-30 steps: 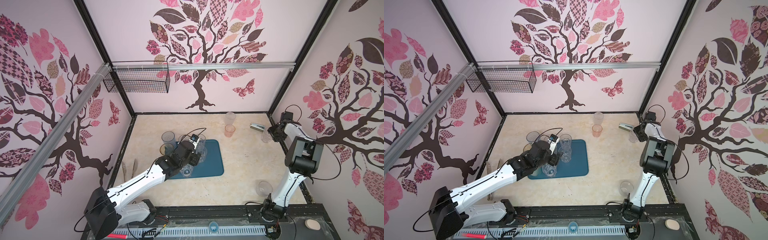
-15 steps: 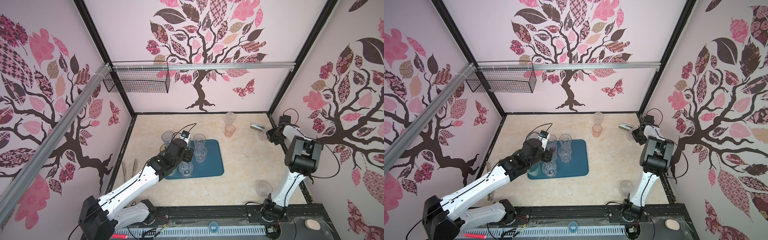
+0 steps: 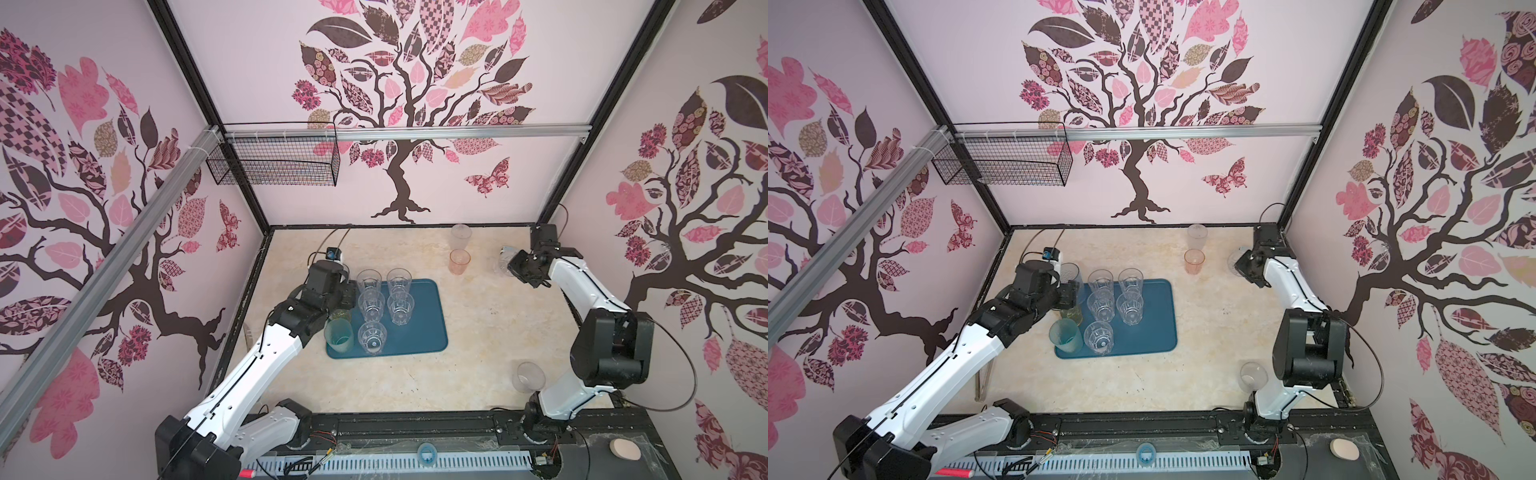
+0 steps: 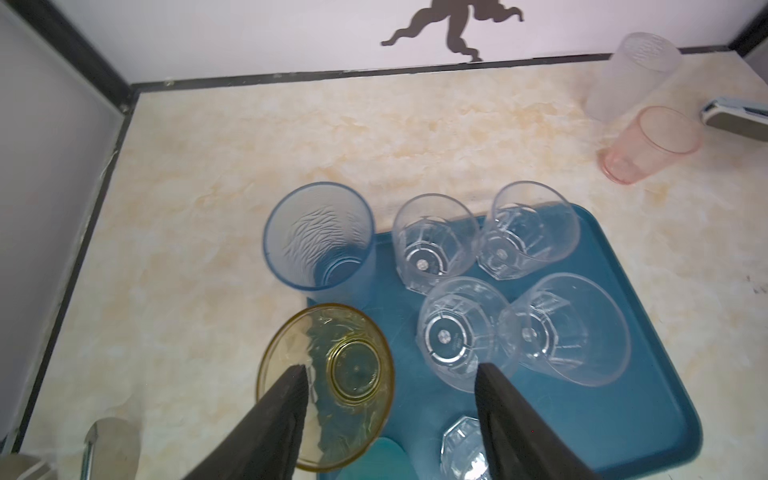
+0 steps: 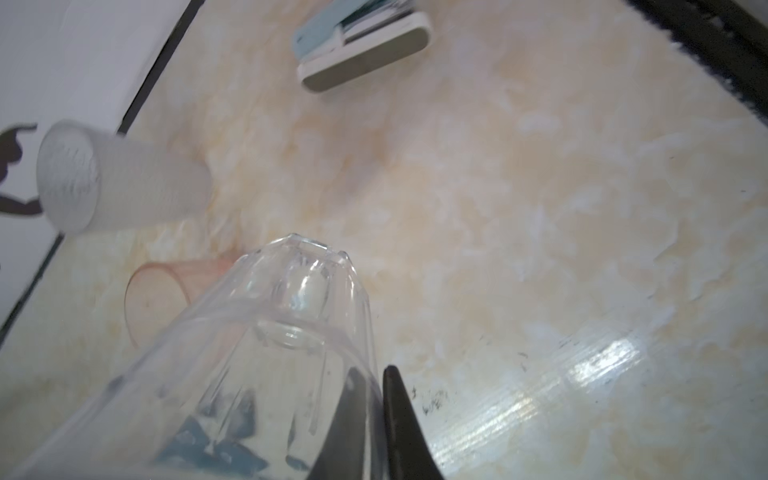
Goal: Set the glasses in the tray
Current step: 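Carry the clear cup toward the tray with the right gripper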
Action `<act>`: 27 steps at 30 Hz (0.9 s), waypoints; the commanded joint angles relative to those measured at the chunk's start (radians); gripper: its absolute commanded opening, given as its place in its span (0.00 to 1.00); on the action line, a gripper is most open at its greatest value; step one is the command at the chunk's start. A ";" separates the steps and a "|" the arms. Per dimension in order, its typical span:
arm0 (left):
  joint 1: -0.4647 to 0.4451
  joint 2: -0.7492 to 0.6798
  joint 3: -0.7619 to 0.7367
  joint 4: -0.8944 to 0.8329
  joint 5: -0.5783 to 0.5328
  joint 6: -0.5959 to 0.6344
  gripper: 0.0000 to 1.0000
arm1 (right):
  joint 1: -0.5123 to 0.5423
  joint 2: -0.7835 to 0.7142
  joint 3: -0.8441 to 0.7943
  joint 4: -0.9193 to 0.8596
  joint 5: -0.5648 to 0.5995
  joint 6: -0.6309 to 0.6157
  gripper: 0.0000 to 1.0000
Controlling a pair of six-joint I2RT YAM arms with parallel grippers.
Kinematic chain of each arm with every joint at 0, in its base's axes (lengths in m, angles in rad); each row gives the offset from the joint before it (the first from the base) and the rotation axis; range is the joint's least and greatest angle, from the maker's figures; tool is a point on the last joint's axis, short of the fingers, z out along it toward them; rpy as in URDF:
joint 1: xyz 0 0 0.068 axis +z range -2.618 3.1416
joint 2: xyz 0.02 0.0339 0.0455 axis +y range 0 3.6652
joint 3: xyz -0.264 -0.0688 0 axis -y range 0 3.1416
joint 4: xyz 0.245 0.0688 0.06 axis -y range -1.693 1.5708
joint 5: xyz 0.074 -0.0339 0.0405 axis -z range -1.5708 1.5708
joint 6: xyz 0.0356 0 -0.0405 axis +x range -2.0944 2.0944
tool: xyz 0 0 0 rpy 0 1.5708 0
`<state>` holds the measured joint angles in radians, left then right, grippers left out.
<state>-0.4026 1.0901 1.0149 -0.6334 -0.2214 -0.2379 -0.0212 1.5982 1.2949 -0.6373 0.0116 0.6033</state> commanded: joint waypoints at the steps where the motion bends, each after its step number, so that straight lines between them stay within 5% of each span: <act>1: 0.078 -0.034 0.029 -0.135 0.074 -0.056 0.68 | 0.116 -0.108 -0.029 -0.144 0.086 -0.103 0.00; 9: 0.142 -0.114 -0.042 -0.212 0.184 -0.138 0.67 | 0.569 -0.173 -0.114 -0.348 0.195 -0.064 0.00; 15: 0.140 -0.207 -0.105 -0.193 0.217 -0.197 0.66 | 0.874 -0.061 -0.091 -0.347 0.184 0.011 0.00; 27: 0.140 -0.213 -0.125 -0.139 0.234 -0.170 0.66 | 0.958 0.171 0.078 -0.288 0.147 -0.024 0.00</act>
<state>-0.2653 0.8841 0.9226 -0.8051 -0.0063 -0.4145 0.9306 1.7218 1.3308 -0.9283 0.1600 0.5865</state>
